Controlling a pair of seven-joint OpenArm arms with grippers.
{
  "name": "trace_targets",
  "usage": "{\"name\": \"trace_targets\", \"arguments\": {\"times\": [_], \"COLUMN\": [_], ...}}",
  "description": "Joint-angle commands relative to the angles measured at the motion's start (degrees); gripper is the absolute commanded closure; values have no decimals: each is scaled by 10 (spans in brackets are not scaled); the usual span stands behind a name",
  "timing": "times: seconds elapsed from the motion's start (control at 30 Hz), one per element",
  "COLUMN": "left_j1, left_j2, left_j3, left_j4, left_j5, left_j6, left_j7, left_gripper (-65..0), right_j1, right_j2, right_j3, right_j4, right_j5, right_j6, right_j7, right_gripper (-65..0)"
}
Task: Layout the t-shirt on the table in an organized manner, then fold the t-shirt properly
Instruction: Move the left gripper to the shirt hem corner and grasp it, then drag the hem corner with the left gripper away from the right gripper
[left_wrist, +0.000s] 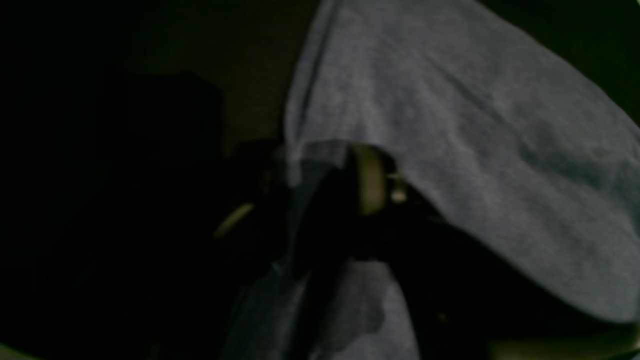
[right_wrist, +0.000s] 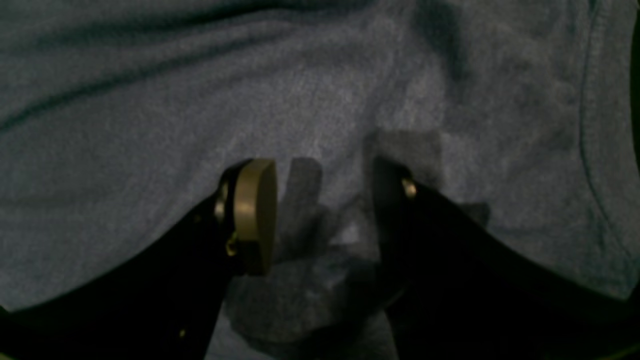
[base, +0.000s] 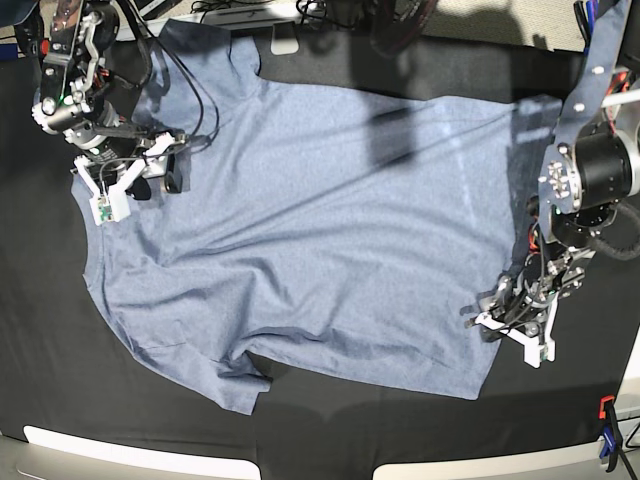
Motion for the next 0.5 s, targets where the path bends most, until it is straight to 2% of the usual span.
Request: {"name": "trace_targets", "arguments": {"times": [0.0,0.13,0.2,0.27,0.37,0.43,0.47], "left_j1": [-17,-16,-15,-16,-18,-19,-18], "left_j2": [-2,-2,0,-1,-1,-3,-4], "left_j3": [0,1,1,0,0,0,0], "left_j4": [9,9,9,9,11,16,21], "left_j5": [-3,-2,-2,-3,-2,-2,-2], "left_j6": [-4,-5,-5,-23,-54,-52,-35], "left_j7": [-1,4,9,14,14,14,14], "left_gripper": [-214,-197,-120,-4,0,0,0], "right_j1": [7,7,7,7,7,7,7], "right_j2": [7,7,7,7,7,7,7], "right_j3": [3,3,3,3,3,3,3], "right_j4": [12,12,12,12,12,12,12], "right_j5": [5,6,6,6,6,6,6], "right_j6": [8,8,8,8,8,8,8], "right_j7": [10,10,9,9,9,9,9], "right_gripper": [-296,-296,-296,-296,-296,-296,-296]}}
